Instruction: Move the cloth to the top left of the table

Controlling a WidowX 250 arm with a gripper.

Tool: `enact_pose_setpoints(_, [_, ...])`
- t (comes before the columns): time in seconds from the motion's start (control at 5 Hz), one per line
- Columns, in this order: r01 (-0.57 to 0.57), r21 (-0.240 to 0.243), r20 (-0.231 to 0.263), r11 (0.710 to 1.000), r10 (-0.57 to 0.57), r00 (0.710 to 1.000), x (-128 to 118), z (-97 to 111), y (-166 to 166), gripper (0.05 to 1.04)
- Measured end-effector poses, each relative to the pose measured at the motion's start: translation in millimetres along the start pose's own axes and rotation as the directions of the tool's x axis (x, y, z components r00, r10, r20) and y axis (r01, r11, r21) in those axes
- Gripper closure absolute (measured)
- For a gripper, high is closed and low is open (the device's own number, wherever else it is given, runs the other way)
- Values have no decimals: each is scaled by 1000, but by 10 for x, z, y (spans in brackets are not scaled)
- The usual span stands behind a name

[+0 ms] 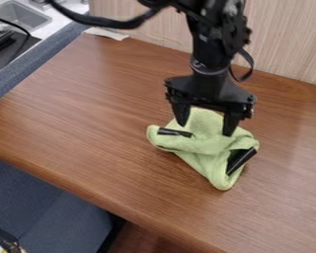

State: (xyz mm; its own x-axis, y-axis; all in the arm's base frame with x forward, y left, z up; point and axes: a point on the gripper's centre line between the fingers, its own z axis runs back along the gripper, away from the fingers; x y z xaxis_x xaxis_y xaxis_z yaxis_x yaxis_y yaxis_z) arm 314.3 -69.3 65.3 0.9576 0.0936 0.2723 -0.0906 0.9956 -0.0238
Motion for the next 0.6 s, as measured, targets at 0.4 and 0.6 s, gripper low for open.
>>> enact_pose_setpoints(0.4, [31,-29,-94,999,-33,995,-47,-394,-64,83])
enact_pose_setpoints(0.6, [24,-12,-100,1000,-25,995,-68,-479,0,83])
